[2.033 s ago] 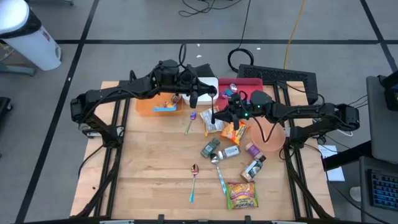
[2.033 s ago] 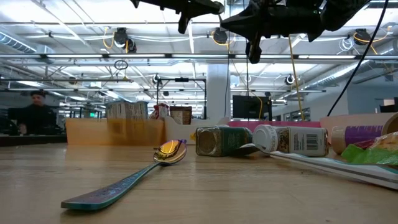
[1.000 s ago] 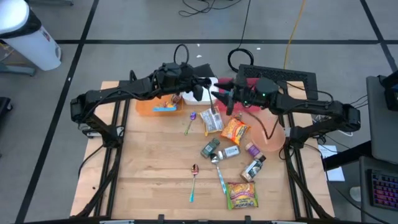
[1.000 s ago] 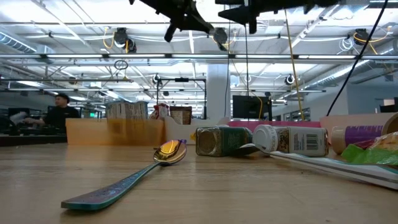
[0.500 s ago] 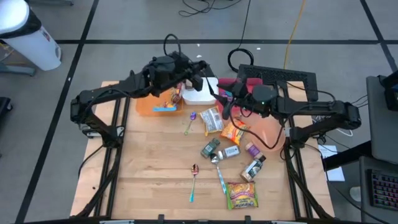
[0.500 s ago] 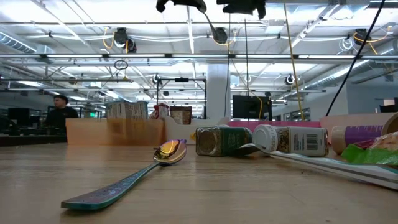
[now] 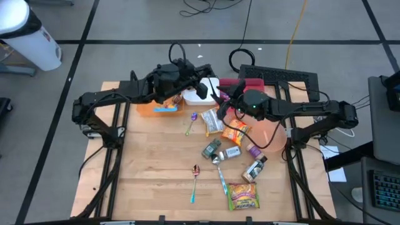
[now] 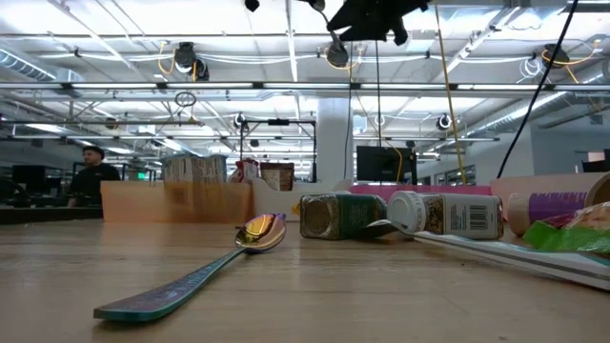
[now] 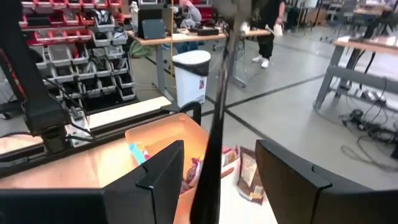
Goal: Pick & Place Food Item
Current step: Put the black spoon into the red bin
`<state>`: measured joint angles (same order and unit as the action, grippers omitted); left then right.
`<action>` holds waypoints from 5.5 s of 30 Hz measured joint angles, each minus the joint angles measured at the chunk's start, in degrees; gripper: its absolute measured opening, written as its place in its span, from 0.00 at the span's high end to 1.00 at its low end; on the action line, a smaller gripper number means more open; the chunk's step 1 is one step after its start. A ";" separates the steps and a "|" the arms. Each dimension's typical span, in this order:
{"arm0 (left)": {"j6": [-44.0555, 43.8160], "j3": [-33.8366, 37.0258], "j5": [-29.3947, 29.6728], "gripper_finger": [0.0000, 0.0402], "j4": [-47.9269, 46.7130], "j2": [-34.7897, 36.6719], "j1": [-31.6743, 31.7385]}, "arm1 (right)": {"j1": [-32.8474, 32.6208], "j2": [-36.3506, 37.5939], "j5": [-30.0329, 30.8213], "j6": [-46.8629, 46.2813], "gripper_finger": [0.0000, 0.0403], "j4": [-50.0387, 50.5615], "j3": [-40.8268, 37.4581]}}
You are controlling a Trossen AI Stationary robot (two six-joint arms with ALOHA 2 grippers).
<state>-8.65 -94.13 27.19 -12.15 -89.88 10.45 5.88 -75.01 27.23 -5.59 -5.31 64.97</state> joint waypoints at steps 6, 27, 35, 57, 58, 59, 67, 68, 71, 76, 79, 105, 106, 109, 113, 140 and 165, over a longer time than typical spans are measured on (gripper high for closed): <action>-0.45 0.04 -0.01 0.99 0.25 -0.81 -1.12 | -0.01 -0.14 0.01 -1.02 0.52 -0.21 0.00; -0.39 0.04 -0.10 0.98 1.76 -0.75 -1.16 | -0.01 -0.21 0.78 -2.75 0.95 -0.03 0.00; -0.52 0.04 -0.45 0.95 1.69 -0.75 -1.17 | -0.01 -0.21 -0.35 -3.13 0.96 0.06 0.00; -3.41 0.02 -16.91 0.67 1.88 -0.64 2.34 | 0.03 0.14 -3.62 -5.08 0.99 0.07 -0.07; -3.60 0.02 -16.95 0.64 1.84 -0.66 2.42 | 0.03 0.25 -3.98 -5.37 0.99 -0.04 -0.07; -3.65 0.02 -17.00 0.62 1.84 -0.66 2.44 | 0.03 0.36 -4.73 -5.60 0.99 -0.21 -0.07; 3.62 -1.08 -16.93 0.52 0.28 1.05 2.44 | 1.14 4.15 -6.78 -4.52 0.99 2.31 -0.07; 4.42 -1.45 -16.94 0.52 -0.33 1.87 2.44 | 1.75 4.98 -8.15 -4.42 0.99 3.75 -0.07; 5.68 -2.47 -17.29 0.51 -2.30 4.51 2.80 | 4.50 7.21 -13.09 -6.57 0.99 9.33 -0.02; 5.27 -2.62 -25.87 0.51 -5.61 9.68 5.53 | 11.43 8.82 -25.88 -10.50 1.00 21.71 -0.03; 4.52 -2.73 -31.78 0.52 -9.30 12.85 7.65 | 15.78 8.58 -33.41 -10.38 1.00 27.18 -0.04; 3.51 8.88 -59.11 0.53 -23.57 14.85 7.96 | 35.67 -11.57 -45.21 -1.29 1.00 37.41 -0.04; 3.18 9.82 -59.11 0.53 -23.03 14.86 7.76 | 36.08 -12.29 -44.87 -0.51 1.00 37.35 -0.04; 1.27 12.66 -58.86 0.53 -20.10 14.86 7.12 | 37.89 -13.55 -43.44 2.00 1.00 38.23 -0.04; -0.90 16.35 -58.65 0.53 -12.15 14.86 6.79 | 40.30 -14.05 -42.14 5.64 1.00 40.24 0.02; -11.35 22.03 -57.19 0.53 5.13 14.87 9.15 | 41.63 -25.28 -34.41 15.35 1.00 43.29 0.00; -10.57 22.03 -57.21 0.53 3.20 14.88 9.15 | 41.28 -25.98 -32.90 15.72 0.99 41.78 0.00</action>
<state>-19.22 -72.10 -30.02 -8.95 -75.00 19.59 47.16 -100.99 -5.67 10.13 36.47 64.97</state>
